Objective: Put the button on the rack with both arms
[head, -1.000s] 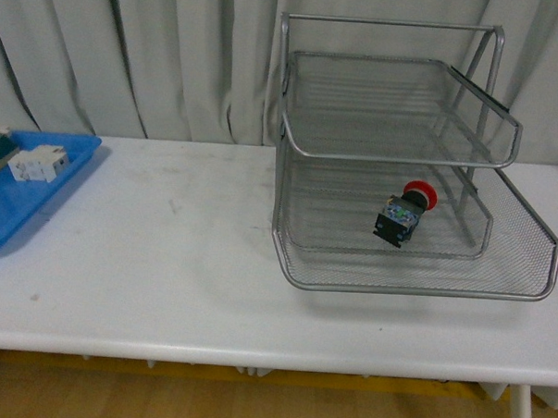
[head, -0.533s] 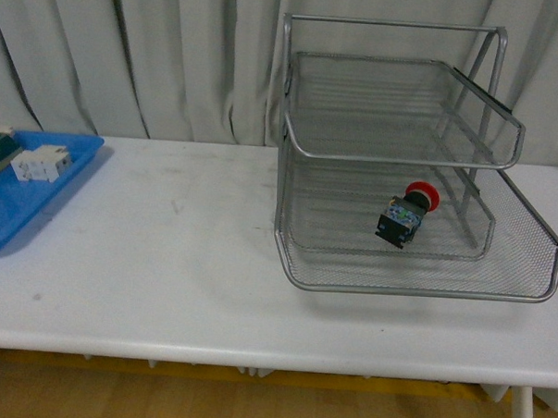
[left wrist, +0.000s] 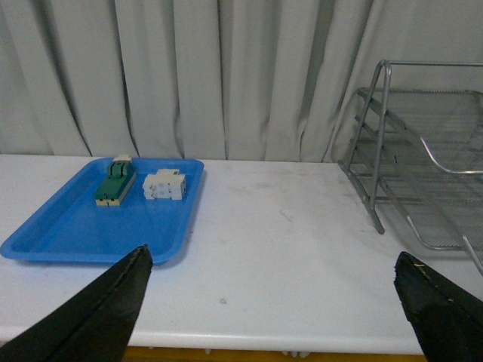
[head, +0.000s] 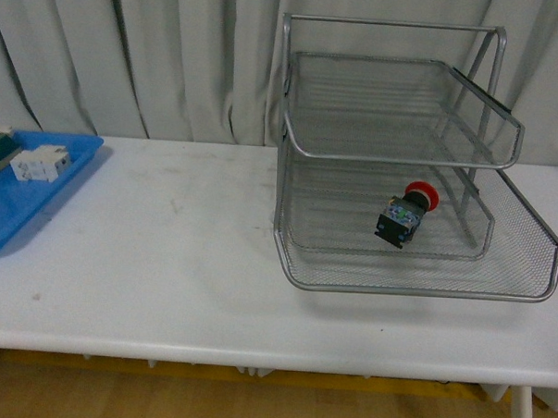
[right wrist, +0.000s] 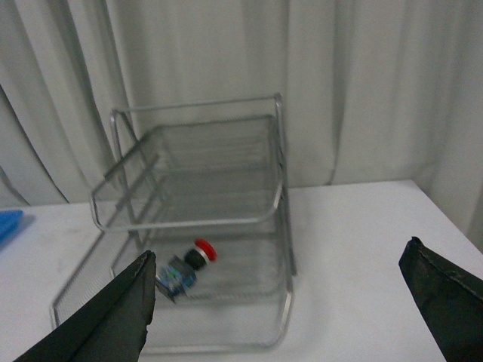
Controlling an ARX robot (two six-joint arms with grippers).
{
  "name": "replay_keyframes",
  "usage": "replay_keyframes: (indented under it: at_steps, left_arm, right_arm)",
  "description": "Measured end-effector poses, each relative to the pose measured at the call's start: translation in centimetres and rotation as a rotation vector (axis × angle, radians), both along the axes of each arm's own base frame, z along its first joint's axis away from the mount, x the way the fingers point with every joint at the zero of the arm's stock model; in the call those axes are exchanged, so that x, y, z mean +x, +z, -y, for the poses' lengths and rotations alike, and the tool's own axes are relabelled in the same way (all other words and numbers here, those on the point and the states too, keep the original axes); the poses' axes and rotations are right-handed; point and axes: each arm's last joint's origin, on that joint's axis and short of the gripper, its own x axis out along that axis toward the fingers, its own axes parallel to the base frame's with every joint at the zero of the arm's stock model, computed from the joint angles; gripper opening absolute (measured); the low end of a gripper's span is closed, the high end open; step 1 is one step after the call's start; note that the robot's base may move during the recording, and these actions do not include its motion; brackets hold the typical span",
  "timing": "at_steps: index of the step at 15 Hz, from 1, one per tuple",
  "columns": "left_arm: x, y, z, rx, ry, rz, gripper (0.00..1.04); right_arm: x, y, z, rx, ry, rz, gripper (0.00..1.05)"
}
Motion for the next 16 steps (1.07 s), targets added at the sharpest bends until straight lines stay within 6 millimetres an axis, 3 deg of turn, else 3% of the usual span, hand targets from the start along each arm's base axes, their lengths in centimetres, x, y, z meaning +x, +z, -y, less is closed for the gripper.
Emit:
replay_keyframes:
  at_steps: [1,3,6,7,8,9,13,14,16]
  left_arm:
    - [0.0,0.0,0.0,0.001,0.0,0.0,1.0]
    - [0.0,0.0,0.0,0.0,0.0,0.0,0.98]
    - [0.0,0.0,0.0,0.0,0.0,0.0,0.98]
    - [0.0,0.0,0.0,0.0,0.0,0.0,0.98]
    - [0.0,0.0,0.0,0.0,0.0,0.0,0.98]
    - [0.0,0.0,0.0,0.0,0.0,0.0,0.98]
    - [0.0,0.0,0.0,0.0,0.0,0.0,0.98]
    - [0.0,0.0,0.0,0.0,0.0,0.0,0.98]
    - [0.0,0.0,0.0,0.0,0.0,0.0,0.98]
  right_arm:
    - [1.0,0.7,-0.2,0.017,0.011,0.008,0.98]
    - [6.6,2.0,-1.5,0.095,0.053,-0.088,0.98]
    - [14.2,0.6,-4.4,0.168,0.09,-0.382,0.98]
    - [15.5,0.5,-5.4,0.168,0.111,-0.436,0.91]
    - [16.6,0.3,-6.3,0.16,0.128,-0.49,0.77]
    - [17.1,-0.7,-7.2,0.149,0.16,-0.559,0.58]
    - [17.3,-2.7,-9.0,0.126,0.237,-0.702,0.11]
    - [17.1,-3.3,-9.7,0.107,0.263,-0.737,0.02]
    - [15.9,-5.3,-10.1,0.065,0.289,-0.812,0.02]
